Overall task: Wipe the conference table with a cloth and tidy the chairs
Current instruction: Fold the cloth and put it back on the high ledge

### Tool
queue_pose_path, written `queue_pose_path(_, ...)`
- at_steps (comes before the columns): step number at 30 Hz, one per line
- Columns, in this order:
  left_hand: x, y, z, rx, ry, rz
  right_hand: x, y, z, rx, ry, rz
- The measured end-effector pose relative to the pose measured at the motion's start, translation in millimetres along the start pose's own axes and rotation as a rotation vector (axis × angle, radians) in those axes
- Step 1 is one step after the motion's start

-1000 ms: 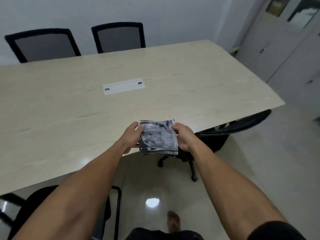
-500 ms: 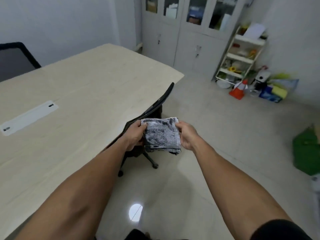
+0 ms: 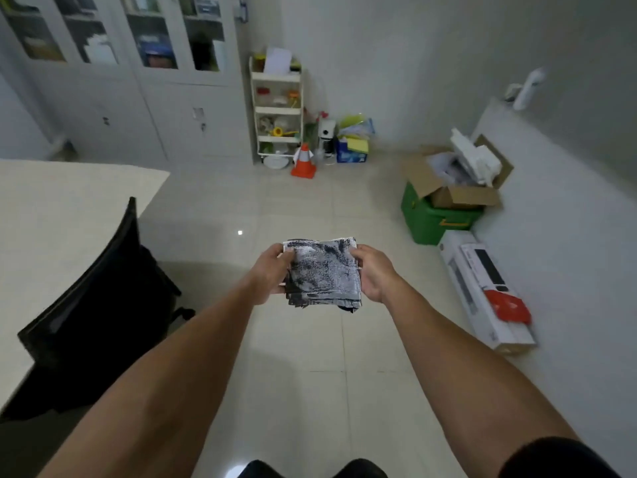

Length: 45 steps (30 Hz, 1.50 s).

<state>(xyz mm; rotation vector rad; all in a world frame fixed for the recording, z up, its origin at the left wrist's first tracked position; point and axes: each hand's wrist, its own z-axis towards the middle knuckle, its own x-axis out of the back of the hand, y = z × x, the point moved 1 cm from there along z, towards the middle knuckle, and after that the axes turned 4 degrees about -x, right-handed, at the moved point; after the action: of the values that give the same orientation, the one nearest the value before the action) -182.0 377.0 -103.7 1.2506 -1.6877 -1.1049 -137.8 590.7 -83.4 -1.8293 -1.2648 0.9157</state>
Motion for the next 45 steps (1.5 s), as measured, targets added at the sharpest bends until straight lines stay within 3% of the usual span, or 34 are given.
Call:
queue_pose_path(7,-188,19,20,-0.049,-0.260,0.100,176,-8,-37,0.085,0.241,0.183)
queue_pose_path(10,-266,26,18,-0.064,-0.347,0.152,249,-3,-53,0.112,0.235,0.254)
queue_pose_path(15,-385,32,17,-0.110,-0.522,0.277,428,69,-12,0.181,0.444,0.410)
queue_pose_path(20,-481,34,19,-0.157,-0.702,0.364,430,21,-116,0.141,0.737,0.494)
queue_pose_path(29,-640,42,47,-0.340,-0.932,0.568,542,28,-132,0.168,1.039,0.535)
queue_pose_path(45,-852,89,96,-0.429,-1.271,0.577,686,-12,-113,0.205,1.251,0.698)
